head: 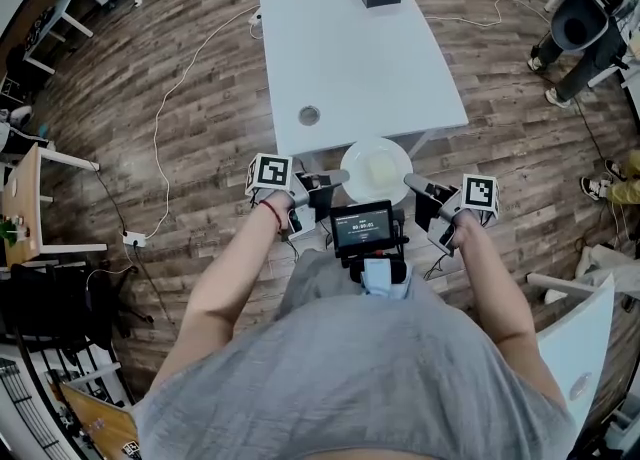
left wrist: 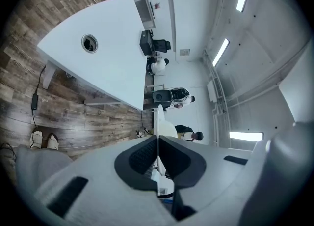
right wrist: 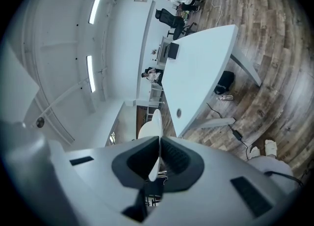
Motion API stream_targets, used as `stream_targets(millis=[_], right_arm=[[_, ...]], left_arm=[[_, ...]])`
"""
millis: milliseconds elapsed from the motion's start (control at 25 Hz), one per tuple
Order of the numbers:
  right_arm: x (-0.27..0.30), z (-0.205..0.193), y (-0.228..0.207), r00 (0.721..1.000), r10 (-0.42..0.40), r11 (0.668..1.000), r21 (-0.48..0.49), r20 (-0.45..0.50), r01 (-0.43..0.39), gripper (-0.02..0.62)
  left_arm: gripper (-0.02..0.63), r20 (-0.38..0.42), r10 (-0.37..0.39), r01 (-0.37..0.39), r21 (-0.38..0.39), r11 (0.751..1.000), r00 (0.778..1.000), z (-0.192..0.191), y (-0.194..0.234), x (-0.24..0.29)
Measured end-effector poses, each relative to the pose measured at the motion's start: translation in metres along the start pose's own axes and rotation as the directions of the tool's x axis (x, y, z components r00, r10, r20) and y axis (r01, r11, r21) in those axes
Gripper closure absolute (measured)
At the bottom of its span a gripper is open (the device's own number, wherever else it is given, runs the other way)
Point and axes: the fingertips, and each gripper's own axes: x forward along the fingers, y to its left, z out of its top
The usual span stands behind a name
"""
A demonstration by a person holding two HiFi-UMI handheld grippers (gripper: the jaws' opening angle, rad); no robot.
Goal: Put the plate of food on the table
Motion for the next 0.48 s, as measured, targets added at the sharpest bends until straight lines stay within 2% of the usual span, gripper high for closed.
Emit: stream_targets(millis=[480], right_arm=[[-0.012,0.037,-0.014,0.999,-0.033,0.999,-0.020,0.013,0.034,0.558]], left_arm=[[0.580,-0.010,0.009,-0.010,-0.006,1.000,1.000,0.017,0.001,0.038]])
